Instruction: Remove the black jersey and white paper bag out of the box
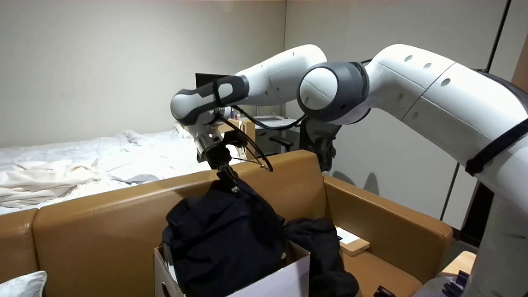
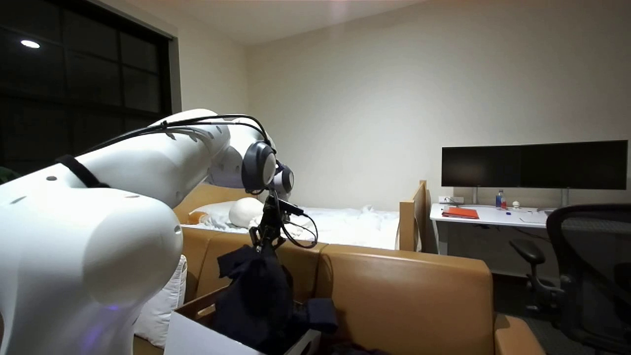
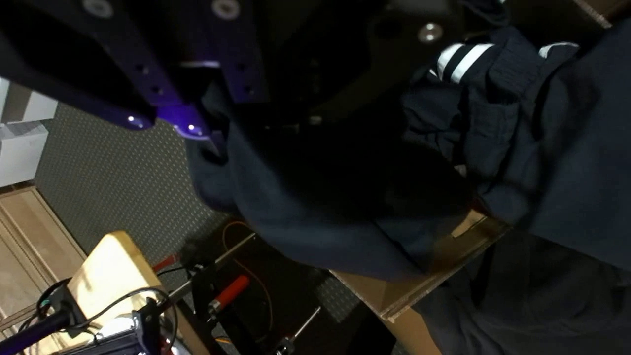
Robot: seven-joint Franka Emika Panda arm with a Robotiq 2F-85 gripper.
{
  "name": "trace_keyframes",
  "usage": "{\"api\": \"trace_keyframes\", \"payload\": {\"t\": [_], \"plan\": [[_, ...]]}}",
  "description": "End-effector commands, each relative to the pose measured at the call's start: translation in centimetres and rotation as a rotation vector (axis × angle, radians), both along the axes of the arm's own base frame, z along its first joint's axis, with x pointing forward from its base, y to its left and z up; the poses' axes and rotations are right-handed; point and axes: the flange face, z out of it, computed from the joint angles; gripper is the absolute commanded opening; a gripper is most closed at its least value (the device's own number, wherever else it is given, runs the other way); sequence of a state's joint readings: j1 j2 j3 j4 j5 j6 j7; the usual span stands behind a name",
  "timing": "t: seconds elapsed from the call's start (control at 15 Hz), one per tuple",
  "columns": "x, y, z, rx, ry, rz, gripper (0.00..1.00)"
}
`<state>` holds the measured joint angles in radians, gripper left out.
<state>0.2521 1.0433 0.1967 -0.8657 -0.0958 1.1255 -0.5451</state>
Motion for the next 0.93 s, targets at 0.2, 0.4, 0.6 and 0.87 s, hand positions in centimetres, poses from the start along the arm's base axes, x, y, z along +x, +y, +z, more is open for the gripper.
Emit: {"api": "trace_keyframes", "payload": {"t": [0.2,0.4,0.6,0.87], "plan": [[-0.1,-1.2,17.3,0.027,-0.19,-0.27,0.04],[-0.3,-4.8,24.4,0.052,-0.254,-0.422,0.03],[-0.8,-10.5,30.0,0.069,-0.298,-0.581,0.03],[-2.1,-20.1,35.3,0.093,-0.326,-0.799,0.03]]}}
